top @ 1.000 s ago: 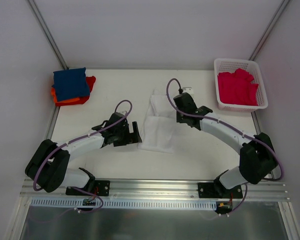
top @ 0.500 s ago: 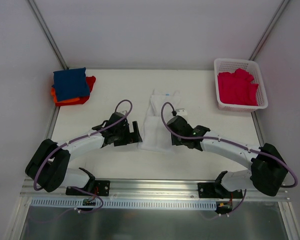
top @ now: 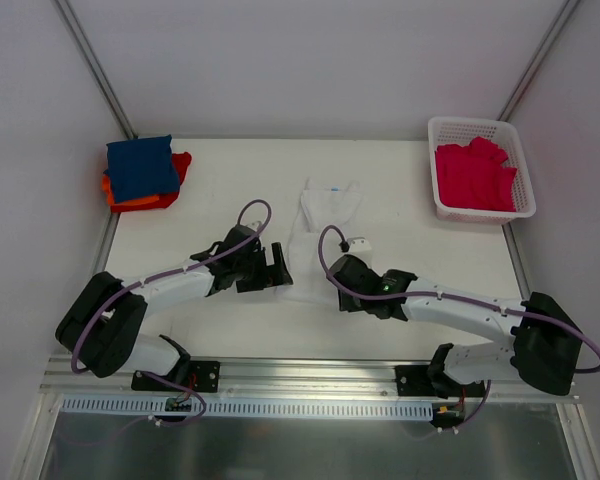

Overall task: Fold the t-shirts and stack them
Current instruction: Fold the tshirt

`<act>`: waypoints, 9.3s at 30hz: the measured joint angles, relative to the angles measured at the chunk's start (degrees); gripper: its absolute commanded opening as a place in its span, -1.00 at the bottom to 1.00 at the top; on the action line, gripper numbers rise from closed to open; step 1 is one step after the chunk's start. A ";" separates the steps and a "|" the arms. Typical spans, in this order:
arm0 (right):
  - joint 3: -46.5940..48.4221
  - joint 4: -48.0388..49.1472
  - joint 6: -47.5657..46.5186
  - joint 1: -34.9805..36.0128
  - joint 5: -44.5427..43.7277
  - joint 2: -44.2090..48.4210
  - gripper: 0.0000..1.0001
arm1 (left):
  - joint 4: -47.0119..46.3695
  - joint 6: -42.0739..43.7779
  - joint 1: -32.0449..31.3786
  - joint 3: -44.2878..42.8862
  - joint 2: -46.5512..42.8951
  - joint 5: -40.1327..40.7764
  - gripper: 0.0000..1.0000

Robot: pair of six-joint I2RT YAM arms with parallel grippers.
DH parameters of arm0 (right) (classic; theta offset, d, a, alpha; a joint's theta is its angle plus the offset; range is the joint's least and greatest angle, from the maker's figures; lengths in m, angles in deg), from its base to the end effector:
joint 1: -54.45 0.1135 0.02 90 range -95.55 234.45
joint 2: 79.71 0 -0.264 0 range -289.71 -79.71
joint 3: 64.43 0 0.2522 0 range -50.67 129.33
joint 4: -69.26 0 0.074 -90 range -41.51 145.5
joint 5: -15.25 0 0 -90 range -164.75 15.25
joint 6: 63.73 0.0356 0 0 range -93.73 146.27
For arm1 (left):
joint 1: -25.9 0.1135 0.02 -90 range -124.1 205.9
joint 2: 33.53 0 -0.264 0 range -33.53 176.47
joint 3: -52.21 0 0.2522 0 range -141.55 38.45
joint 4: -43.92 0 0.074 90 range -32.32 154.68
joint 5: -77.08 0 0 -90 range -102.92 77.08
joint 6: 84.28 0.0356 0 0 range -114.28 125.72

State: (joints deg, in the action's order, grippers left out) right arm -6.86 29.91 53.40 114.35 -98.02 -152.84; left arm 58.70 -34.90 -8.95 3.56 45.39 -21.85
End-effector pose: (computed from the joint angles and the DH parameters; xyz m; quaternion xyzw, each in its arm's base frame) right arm 0.1364 0.2072 0.2112 -0.2051 0.9131 0.0638 0.3465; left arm 0.2137 -0.1555 0.1682 -0.0166 0.9216 -0.2901 0.2574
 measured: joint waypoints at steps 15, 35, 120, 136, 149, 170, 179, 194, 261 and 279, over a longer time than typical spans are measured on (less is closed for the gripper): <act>-6.03 -0.35 4.00 1.33 -1.57 2.12 -0.31 | -4.83 -2.32 -2.27 2.12 -0.15 0.15 0.73; -1.38 2.89 0.81 1.49 -2.03 -6.27 -0.08 | -6.80 -3.87 -2.71 4.57 -1.95 0.42 0.68; 1.79 1.09 -1.90 1.60 -8.50 -1.88 -0.99 | 4.20 -2.62 -5.73 -6.69 -5.14 3.19 -1.00; 12.13 -1.68 -12.48 -3.28 -16.09 -0.63 -0.99 | 7.69 3.45 -5.70 -20.37 -3.93 7.72 -1.00; 14.49 -1.64 -17.18 -5.51 -16.55 2.29 -0.99 | 9.20 5.33 -5.70 -23.76 -3.80 8.90 -1.00; 17.99 1.05 -22.29 -9.73 -16.28 -1.51 -0.99 | 9.40 8.72 -5.64 -30.12 2.16 11.28 -1.00; 21.05 5.16 -26.36 -16.35 -12.94 -7.67 -0.99 | 9.57 11.61 -2.62 -36.59 8.61 11.30 -1.00; 31.95 9.57 -27.08 -25.81 -7.32 -21.27 -0.99 | 9.29 14.73 3.34 -51.12 24.98 7.58 -1.00; 22.93 6.51 -22.32 -25.20 -8.61 -15.61 -0.99 | 6.23 14.03 10.91 -40.06 25.94 -1.55 0.98; 46.53 8.63 -25.79 -27.98 1.36 -38.47 -0.99 | -2.67 14.49 10.67 -29.44 26.97 3.74 0.98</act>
State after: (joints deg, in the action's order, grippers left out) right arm 39.68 38.54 27.61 86.37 -96.67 -191.30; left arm 56.03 -20.41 1.72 -25.88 72.36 -18.11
